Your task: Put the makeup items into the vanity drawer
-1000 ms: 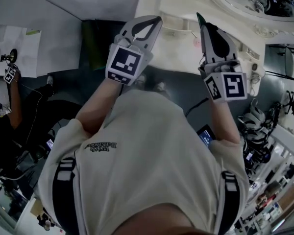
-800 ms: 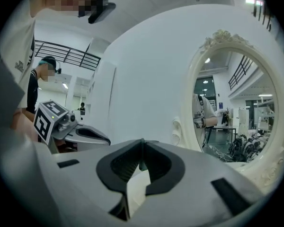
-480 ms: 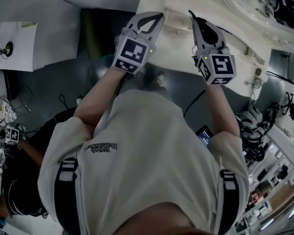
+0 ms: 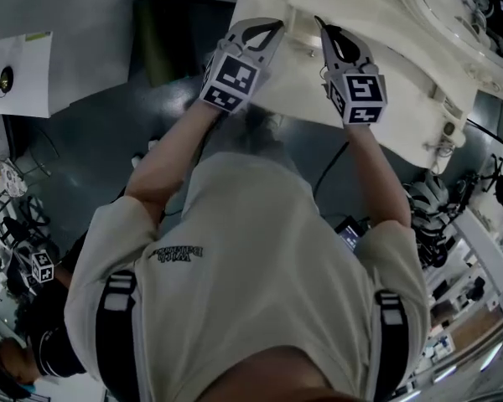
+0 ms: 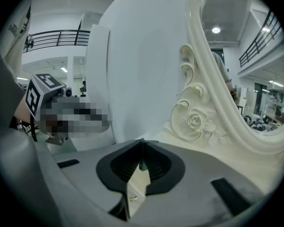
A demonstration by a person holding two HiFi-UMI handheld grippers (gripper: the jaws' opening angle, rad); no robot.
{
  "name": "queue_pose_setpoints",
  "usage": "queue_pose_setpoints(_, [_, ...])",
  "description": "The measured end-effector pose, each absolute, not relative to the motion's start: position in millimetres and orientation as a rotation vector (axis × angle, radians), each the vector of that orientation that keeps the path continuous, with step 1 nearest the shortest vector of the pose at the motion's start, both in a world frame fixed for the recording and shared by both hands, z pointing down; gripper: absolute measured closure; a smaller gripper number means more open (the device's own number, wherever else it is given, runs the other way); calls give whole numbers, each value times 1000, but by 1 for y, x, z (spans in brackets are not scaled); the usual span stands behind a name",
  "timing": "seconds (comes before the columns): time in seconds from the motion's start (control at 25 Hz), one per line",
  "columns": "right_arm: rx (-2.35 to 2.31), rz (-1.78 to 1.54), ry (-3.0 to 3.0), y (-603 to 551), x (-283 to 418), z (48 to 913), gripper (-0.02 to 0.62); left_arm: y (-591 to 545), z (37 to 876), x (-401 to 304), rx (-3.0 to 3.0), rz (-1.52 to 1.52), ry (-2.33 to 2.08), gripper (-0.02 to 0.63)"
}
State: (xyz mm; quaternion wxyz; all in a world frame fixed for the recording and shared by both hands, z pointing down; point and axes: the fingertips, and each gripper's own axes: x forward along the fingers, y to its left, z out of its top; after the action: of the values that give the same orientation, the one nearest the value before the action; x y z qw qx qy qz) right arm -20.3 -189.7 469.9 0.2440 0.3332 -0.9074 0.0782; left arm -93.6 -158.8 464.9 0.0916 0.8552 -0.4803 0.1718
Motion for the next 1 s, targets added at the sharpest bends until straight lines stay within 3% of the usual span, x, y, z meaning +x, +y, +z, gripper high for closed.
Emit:
queue_pose_setpoints(0.52, [818, 277, -2350, -194, -21, 545, 571, -168, 536, -90, 2429, 611, -1319, 591])
queue_pose_setpoints(0.72, [789, 318, -2319, -194, -19, 563, 525, -168, 550, -86, 2416, 625, -1296, 592])
queue_pose_setpoints(1.0, [787, 349, -2313, -190, -18, 565, 522, -166, 550, -83, 2411, 630, -1284, 591])
